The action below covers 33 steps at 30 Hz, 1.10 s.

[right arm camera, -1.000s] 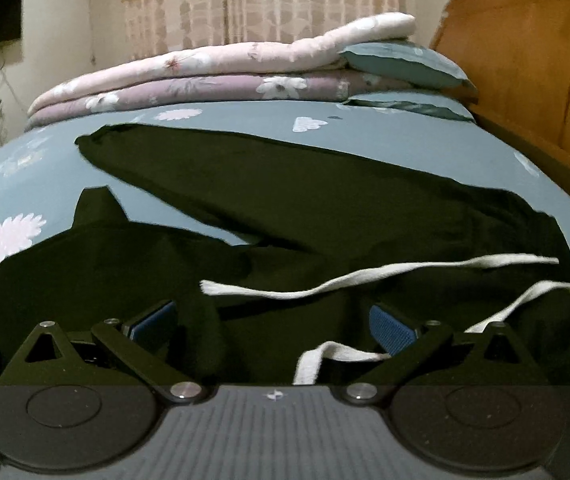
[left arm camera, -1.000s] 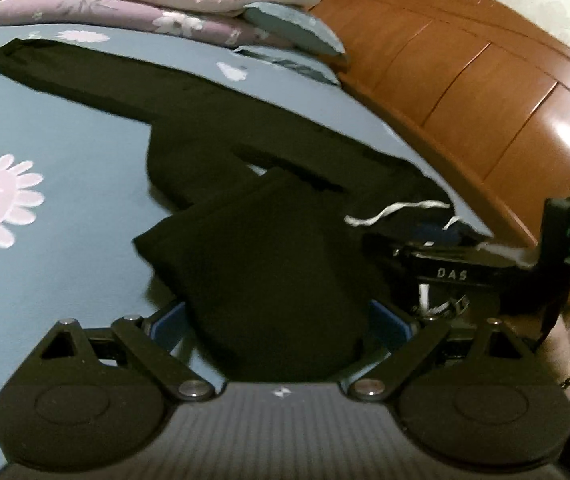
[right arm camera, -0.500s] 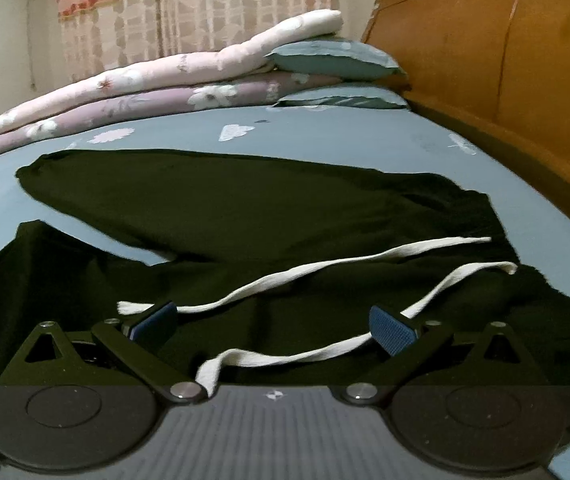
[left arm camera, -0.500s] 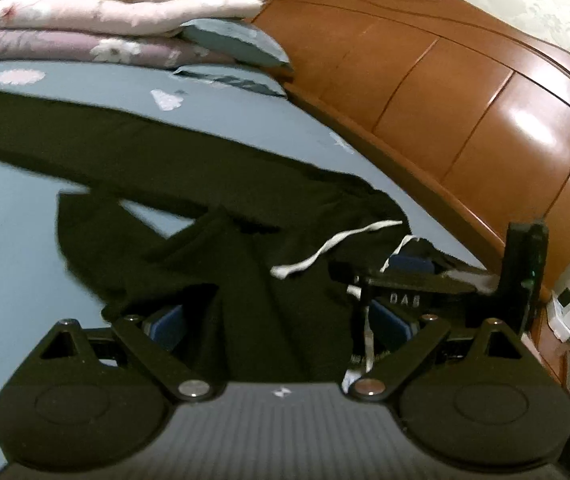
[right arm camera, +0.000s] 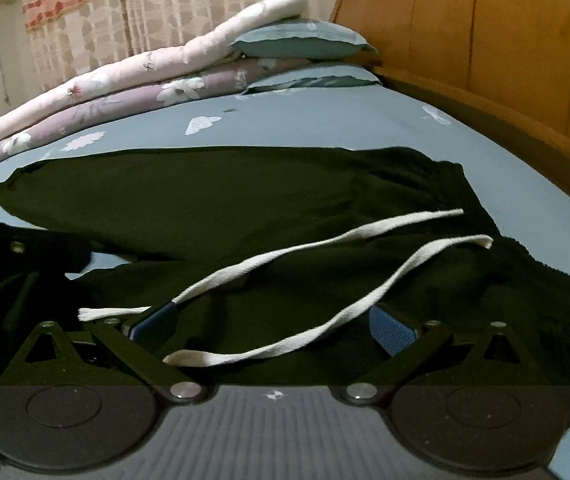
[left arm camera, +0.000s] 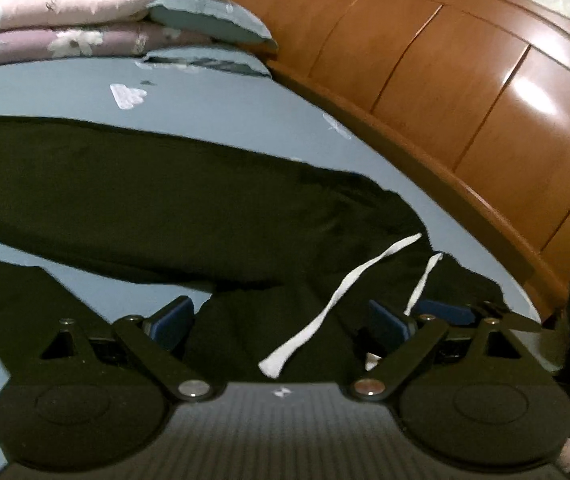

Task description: Fold clothes

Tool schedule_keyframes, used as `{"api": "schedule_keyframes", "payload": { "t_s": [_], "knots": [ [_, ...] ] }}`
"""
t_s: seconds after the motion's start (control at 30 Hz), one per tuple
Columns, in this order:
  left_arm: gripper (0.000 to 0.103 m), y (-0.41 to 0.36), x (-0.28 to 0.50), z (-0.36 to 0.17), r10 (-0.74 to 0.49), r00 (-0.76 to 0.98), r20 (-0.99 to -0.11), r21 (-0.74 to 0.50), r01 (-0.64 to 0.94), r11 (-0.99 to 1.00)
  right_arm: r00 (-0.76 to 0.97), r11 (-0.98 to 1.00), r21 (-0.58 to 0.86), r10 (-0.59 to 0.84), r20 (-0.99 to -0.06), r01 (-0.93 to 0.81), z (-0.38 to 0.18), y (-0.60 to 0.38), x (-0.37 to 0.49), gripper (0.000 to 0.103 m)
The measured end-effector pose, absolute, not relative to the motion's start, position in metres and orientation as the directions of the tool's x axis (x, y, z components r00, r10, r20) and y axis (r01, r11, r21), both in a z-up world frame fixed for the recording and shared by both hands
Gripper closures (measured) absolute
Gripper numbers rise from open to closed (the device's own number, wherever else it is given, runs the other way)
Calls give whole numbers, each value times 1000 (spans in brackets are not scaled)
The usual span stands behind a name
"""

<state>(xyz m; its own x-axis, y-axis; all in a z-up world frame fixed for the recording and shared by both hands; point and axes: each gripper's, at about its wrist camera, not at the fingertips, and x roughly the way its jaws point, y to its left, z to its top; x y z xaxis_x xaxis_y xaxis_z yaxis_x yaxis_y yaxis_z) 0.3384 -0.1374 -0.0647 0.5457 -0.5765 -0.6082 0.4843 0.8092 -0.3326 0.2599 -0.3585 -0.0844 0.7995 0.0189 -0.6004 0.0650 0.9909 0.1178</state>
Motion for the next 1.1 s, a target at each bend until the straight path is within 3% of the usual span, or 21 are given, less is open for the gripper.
{"api": "schedule_keyframes", "payload": {
  "t_s": [0.3,0.5,0.67,0.87,1.03,1.1],
  "knots": [
    [11,-143,355,-82,-531,534,-658,-322,438,839,804,990,140,75,-589,11,-81,-361,256,0],
    [9,-113,334,-38,-500,574,-649,-258,452,854,818,959,143,284,-501,-246,-68,-332,239,0],
    [9,-79,306,-19,-388,628,-675,-142,405,903,787,886,-37,390,-478,-462,-64,-276,215,0],
    [9,-31,274,-23,-292,650,-701,-112,304,946,719,716,-242,492,-491,-655,-72,-216,179,0],
    [9,-6,255,-28,-263,653,-710,-109,267,958,758,615,-463,399,-516,-639,-97,-179,166,0],
    [9,0,251,-30,-264,656,-707,-117,261,958,762,616,-467,396,-513,-635,-98,-178,167,0]
  ]
}}
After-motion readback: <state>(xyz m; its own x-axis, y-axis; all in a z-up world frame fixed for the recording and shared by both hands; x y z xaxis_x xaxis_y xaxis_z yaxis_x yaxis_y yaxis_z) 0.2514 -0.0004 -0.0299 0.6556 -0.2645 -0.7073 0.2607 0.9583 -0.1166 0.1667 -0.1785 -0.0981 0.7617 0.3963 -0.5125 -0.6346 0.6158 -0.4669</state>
